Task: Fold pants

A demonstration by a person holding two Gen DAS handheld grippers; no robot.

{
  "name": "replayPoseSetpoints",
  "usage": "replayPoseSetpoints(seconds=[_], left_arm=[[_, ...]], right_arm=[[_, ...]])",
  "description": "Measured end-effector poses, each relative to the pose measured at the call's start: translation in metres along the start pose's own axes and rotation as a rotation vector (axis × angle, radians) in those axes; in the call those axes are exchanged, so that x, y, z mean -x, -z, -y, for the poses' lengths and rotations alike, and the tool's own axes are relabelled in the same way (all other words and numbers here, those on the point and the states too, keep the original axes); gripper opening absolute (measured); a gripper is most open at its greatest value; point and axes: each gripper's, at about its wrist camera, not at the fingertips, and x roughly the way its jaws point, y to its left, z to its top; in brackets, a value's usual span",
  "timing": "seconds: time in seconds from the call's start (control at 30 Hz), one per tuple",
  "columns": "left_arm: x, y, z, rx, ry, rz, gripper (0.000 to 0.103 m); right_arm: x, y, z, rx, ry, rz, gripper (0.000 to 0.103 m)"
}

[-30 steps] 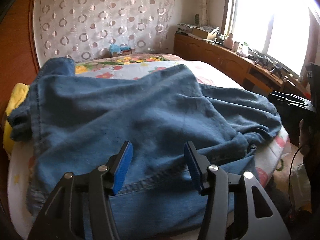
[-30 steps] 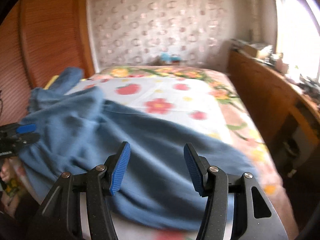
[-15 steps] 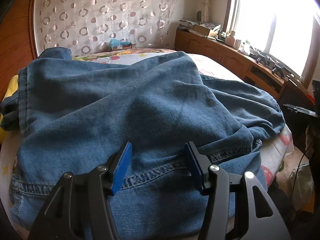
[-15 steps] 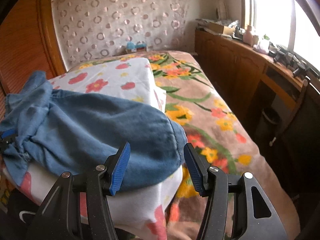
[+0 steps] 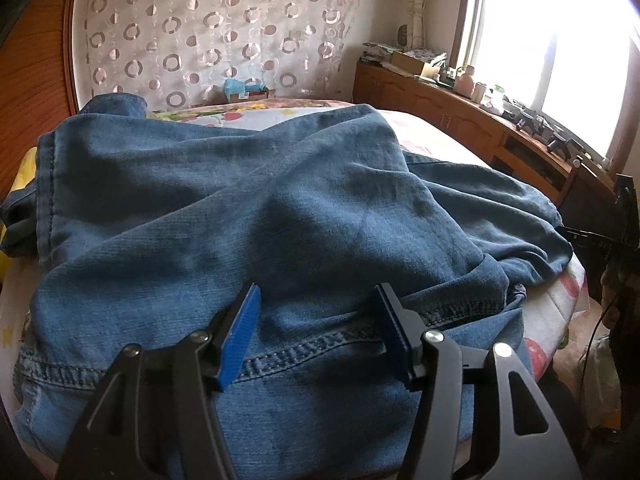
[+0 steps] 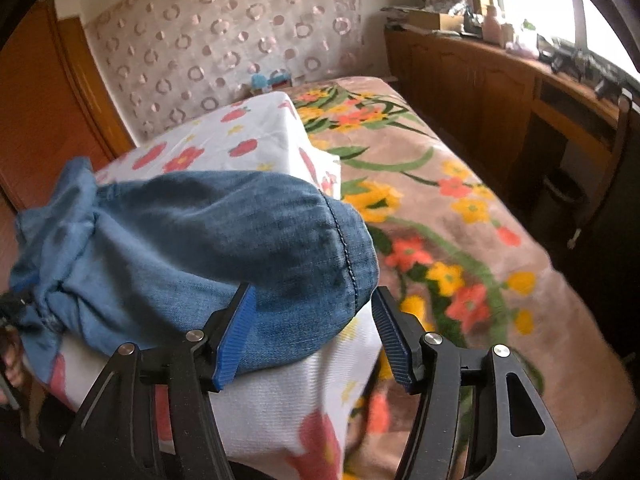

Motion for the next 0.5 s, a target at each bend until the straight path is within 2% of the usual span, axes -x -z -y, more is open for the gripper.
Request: replayPoseSetpoints(seconds=[0.23,0.33,0.4,0.47,0.5], left_arm=[[-0.001,0.001,0.001,-0.003,0.000,0.000,0.058],[-0.002,0.001,0.001,-0.004,0.004,-0.004,0.058],[-0.002,0.001,0.001,0.000,0.008,-0.005,0.058],[-0.001,0.000,0.002,-0.003,0.006,-0.006,0.058],[-0.001,-0.001,0.001,-0.004,0.008,-0.006,0.058]], right_arm=[[-0.001,0.002,0.012,-0.082,-0.073,-0.001,0.064],[0.001,0.000,0.006,-0.039,-0.059,-0.004,0.063],[0.002,-0.002,0.004,-0.030,-0.074,-0.007,0.051],[0.008,-0.004,0.000,-0.010,-0.058,0.004,0.022],[0.009,-0.006,-0.001,-0.005,-0.055,0.006,0.017]])
